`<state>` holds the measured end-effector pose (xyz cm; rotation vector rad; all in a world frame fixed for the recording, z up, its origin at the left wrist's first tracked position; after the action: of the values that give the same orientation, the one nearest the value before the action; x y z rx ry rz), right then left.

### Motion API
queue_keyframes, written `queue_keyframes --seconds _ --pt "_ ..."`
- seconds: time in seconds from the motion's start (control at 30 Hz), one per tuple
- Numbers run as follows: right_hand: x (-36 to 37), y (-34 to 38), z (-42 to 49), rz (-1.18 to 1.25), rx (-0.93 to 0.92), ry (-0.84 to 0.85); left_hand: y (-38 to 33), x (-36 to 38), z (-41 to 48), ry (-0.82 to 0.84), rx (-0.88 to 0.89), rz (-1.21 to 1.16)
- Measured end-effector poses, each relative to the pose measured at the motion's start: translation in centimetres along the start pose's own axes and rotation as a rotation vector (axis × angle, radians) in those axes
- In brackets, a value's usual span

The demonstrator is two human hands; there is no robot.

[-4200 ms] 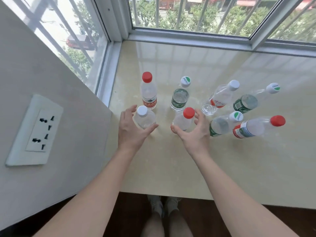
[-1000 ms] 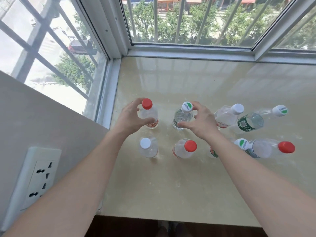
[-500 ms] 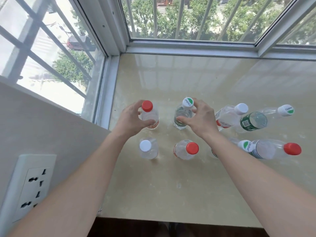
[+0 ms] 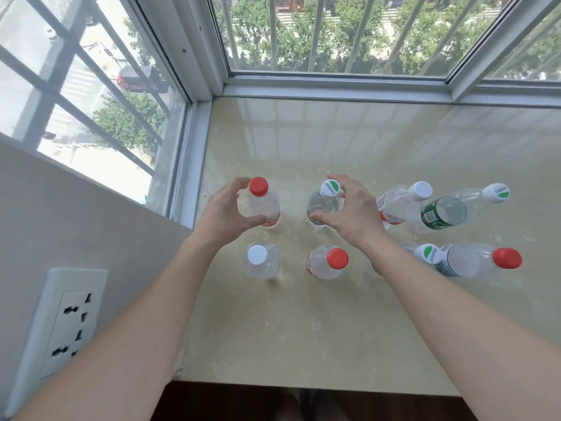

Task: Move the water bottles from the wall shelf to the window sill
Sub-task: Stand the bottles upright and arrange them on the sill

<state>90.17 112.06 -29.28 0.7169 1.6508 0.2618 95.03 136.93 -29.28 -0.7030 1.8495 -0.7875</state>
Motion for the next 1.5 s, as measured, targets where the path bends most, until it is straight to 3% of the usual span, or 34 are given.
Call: queue_keyframes --seconds 0.23,0.4,0.63,0.9,1.27,1.5 --pt "-5.7 2.2 -3.2 -0.052 -0.042 -0.025 -4.6 -4.4 -4.7 -0.097 0.039 0.453" --pt "-12.1 2.4 -6.6 -0.204 -0.131 -0.089 -11.1 -5.4 -7.6 -0.207 0.205 0.450" --pt "-22.3 -5.8 -8.7 -0.231 -0.030 -0.217 -21.4 3.2 -9.5 -0.058 0.443 0.333" --pt "-25.5 -15.6 -7.6 -0.164 0.006 -0.200 -22.4 11.7 -7.4 0.049 0.296 0.334" --pt "-18.9 -23.5 -3.8 -0.012 0.120 0.045 -18.7 17.9 -0.9 0.065 -0.009 0.162" --pt "-15.4 -24.6 -1.3 0.053 0.134 0.099 -15.9 21.3 1.8 0.142 -0.033 0.112"
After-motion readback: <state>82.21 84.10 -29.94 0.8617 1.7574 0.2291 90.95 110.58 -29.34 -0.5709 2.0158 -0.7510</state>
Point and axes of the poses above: each hand's wrist, its own z-axis towards the middle knuckle, its own x-axis out of the palm, y = z × x, the point moved 7 cm from there along z, towards the middle knuckle, and after that the axes turned 11 degrees about -z, right-handed, at the moved point
